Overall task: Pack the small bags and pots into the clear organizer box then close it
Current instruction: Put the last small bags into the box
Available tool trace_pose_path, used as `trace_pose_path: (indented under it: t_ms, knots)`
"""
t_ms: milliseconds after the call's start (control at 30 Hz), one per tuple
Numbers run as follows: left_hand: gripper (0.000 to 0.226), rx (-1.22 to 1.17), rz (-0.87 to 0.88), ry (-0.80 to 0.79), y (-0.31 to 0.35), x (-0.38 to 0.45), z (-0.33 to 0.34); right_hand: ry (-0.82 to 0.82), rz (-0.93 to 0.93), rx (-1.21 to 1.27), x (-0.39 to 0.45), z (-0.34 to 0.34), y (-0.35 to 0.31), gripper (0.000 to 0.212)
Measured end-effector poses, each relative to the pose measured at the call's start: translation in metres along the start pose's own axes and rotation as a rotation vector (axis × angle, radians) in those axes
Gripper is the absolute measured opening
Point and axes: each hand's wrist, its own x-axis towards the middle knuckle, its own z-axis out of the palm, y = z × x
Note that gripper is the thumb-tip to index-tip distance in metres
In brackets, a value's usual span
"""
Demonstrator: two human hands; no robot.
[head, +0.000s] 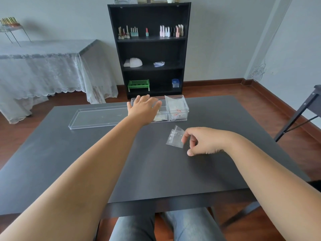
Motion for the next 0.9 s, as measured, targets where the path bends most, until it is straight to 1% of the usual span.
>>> trace_pose_path:
  t_ms: [33, 100, 167, 233, 300, 367, 433, 500, 533, 600, 633, 767, 900]
  knots:
    - [0.048, -0.011, 0.002, 0.007, 0.003, 0.001, -0.001, 0.057, 0.01, 0.04, 0.005, 0.0, -0.001, 0.038]
    - [0.049, -0.027, 0.002, 0.017, 0.01, 0.003, -0.002, 0.207, 0.053, 0.098, 0.02, 0.003, -0.005, 0.047]
    - [0.056, -0.073, -0.022, 0.045, 0.017, 0.004, -0.001, 0.31, 0.111, 0.098, 0.034, 0.007, -0.007, 0.058]
    - [0.061, -0.089, -0.06, 0.06, 0.023, 0.004, 0.001, 0.342, 0.153, 0.085, 0.043, 0.01, -0.008, 0.062]
    - [0.059, -0.058, -0.095, 0.039, 0.03, 0.005, 0.003, 0.361, 0.167, 0.098, 0.048, 0.01, -0.007, 0.06]
    - [0.047, -0.061, -0.103, 0.056, 0.036, 0.005, 0.004, 0.369, 0.163, 0.122, 0.047, 0.01, -0.006, 0.058]
    - [0.024, -0.111, -0.094, 0.117, 0.039, 0.005, 0.003, 0.355, 0.135, 0.148, 0.044, 0.009, -0.004, 0.056]
    - [0.009, -0.217, -0.094, 0.154, 0.04, 0.007, -0.002, 0.33, 0.104, 0.192, 0.039, 0.008, -0.001, 0.054]
    - [0.006, -0.301, -0.092, 0.161, 0.04, 0.01, -0.005, 0.316, 0.104, 0.227, 0.037, 0.007, 0.001, 0.054]
    - [0.005, -0.467, -0.084, 0.176, 0.041, 0.013, -0.014, 0.29, 0.127, 0.281, 0.033, 0.004, 0.002, 0.055]
    - [0.005, -0.506, -0.068, 0.18, 0.041, 0.015, -0.019, 0.279, 0.136, 0.284, 0.032, 0.002, 0.001, 0.056]
    - [0.021, -0.472, 0.024, 0.126, 0.041, 0.025, -0.034, 0.241, 0.159, 0.183, 0.033, -0.001, -0.008, 0.059]
    - [0.032, -0.365, 0.05, 0.037, 0.048, 0.035, -0.031, 0.211, 0.185, 0.12, 0.034, -0.002, -0.016, 0.061]
